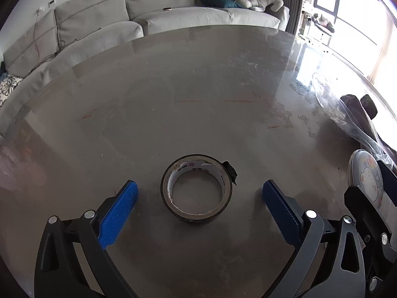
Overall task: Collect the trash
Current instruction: 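Grasp the black tape roll with the left tool while right holds the compact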
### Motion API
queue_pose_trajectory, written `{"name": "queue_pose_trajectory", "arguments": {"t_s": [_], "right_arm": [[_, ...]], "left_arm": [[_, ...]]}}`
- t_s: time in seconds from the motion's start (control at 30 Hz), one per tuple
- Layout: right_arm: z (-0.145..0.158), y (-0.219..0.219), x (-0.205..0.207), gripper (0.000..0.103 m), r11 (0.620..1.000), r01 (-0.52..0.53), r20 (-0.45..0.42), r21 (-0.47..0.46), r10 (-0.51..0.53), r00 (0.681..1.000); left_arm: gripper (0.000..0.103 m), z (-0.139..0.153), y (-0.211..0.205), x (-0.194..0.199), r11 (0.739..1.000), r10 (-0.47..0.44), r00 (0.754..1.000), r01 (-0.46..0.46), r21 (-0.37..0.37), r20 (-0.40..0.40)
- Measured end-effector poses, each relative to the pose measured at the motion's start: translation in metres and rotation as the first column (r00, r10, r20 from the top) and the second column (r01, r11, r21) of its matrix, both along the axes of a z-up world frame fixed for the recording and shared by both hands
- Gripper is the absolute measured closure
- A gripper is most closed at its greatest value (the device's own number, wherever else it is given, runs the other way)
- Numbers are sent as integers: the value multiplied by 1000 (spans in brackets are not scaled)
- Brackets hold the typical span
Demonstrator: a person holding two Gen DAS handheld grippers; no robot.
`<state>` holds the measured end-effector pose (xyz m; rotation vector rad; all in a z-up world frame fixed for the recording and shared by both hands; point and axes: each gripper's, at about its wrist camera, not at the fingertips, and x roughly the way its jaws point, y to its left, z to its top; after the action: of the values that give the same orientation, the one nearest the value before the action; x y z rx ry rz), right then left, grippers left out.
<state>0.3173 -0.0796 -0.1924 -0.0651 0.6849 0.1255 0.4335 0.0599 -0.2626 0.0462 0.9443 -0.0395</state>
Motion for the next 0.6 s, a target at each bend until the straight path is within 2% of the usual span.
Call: {"name": "queue_pose_trajectory", "arguments": {"t_s": [0.2,0.23,0.3,0.33,0.43,0.53,0.6], "right_arm": [[-2,-1,5,46,1000,-1,-13,9,1,1000],[-1,-1,6,46,1000,-1,-12,10,1,1000],[-2,-2,6,46,1000,-1,-14,14,1,1000],[-2,-3,5,46,1000,1,-12,16,-1,1000],[0,-4,2,46,1000,1,-9,17,-1,1000],[4,-5,-1,46,1000,-1,-2,13,1,1000],[7,-6,-2,46,1000,1,4,16,-1,1000]], "left_arm": [[5,-3,-2,4,1000,4,1000,-4,5,-2],[9,-2,-3,1,1000,-1,1000,1,4,3],[46,4,-7,-5,1000,-14,999,13,15,43],[55,5,-9,-6,999,-13,999,11,34,47],[55,9,-12,-8,998,-27,998,23,66,58],[55,12,-8,-13,999,-25,998,24,23,55],[55,15,-9,-16,999,-30,997,27,35,66]]}}
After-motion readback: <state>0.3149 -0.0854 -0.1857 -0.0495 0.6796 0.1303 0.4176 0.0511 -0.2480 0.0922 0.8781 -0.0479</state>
